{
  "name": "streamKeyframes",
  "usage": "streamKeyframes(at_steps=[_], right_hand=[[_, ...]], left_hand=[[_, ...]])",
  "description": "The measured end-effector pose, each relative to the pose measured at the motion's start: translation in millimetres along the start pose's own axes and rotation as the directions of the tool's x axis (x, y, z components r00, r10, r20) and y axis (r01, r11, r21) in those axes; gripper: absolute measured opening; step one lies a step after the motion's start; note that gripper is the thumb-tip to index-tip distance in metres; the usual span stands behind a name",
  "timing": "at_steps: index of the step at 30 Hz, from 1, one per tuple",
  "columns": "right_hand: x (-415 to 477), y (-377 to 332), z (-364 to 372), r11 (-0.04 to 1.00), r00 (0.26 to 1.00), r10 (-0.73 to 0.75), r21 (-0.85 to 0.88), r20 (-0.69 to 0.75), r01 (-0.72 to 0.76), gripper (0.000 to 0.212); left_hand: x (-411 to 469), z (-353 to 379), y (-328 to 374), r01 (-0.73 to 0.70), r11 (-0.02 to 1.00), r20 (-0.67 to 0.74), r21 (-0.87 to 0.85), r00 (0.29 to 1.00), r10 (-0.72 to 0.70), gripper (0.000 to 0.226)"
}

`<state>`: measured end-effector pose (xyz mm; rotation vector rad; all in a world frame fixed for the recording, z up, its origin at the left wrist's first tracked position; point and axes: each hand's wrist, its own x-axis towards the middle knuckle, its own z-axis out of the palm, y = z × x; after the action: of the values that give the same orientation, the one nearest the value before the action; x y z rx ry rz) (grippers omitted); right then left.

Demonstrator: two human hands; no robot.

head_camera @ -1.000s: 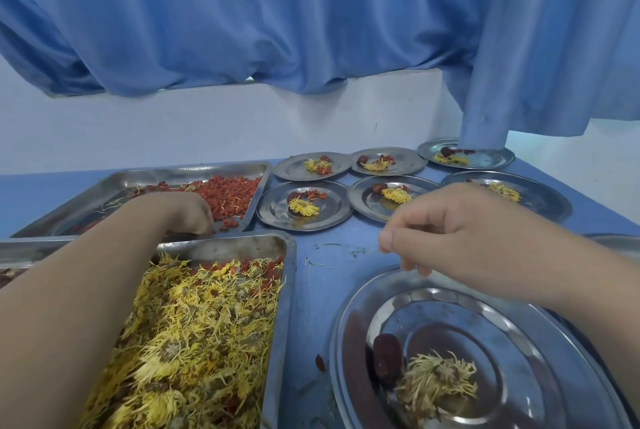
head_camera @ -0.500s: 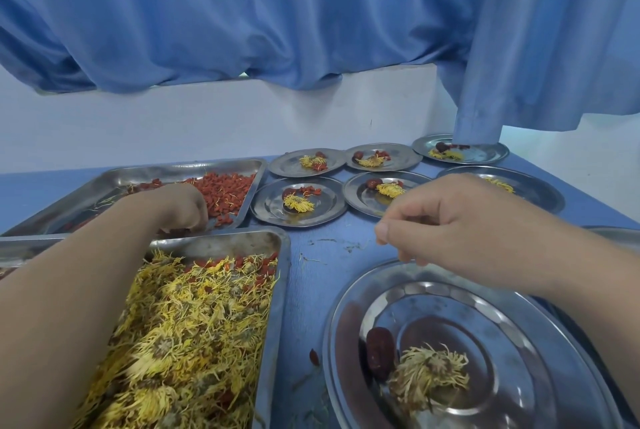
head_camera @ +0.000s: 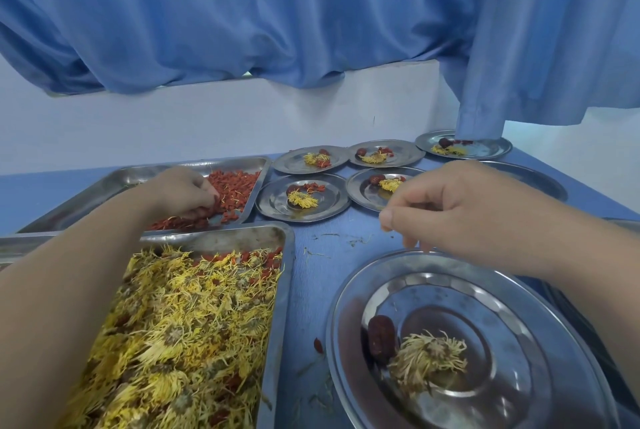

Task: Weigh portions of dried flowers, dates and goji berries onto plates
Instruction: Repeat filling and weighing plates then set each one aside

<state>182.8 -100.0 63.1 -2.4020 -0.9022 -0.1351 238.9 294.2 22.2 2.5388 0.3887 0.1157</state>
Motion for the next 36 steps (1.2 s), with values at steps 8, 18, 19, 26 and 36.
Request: streamKeyframes(at_steps=[8, 18, 19, 26, 36], right_hand=[[-0.5, 1.2, -8.1, 0.998, 0.997, 0.051, -0.040, 0.059, -0.049, 0.042], [-15.8, -2.2, -33.8, 0.980, 0.946, 0.199, -0.069, 0.255, -0.187, 0.029], [-18.5, -2.6, -37.9, 0.976, 0.938, 0.218, -0.060, 0.269, -0.210, 0.029], [-36.1, -5.6, -62.3, 0.963, 0.930, 0.269, -0.063, 0.252, -0.261, 0.031], [-55.8, -14.6, -79.0, 0.964, 0.938, 0.266, -0.049, 0.221, -0.261, 0.027]], left_hand=[[-23.4, 0.1, 28.7, 0.003, 0.846, 0.227, -0.533, 0.964, 0.140, 0.018], [-98.3, 37.8, 135.2, 0.070, 0.689, 0.498, -0.721, 0.745, 0.444, 0.011], [-106.7, 44.9, 146.3, 0.043, 0.710, 0.503, -0.703, 0.736, 0.453, 0.013], [-143.5, 90.5, 186.7, -0.261, 0.895, 0.413, -0.361, 0.816, 0.405, 0.018], [-175.8, 89.9, 180.2, -0.327, 0.916, 0.278, -0.232, 0.880, 0.385, 0.021]])
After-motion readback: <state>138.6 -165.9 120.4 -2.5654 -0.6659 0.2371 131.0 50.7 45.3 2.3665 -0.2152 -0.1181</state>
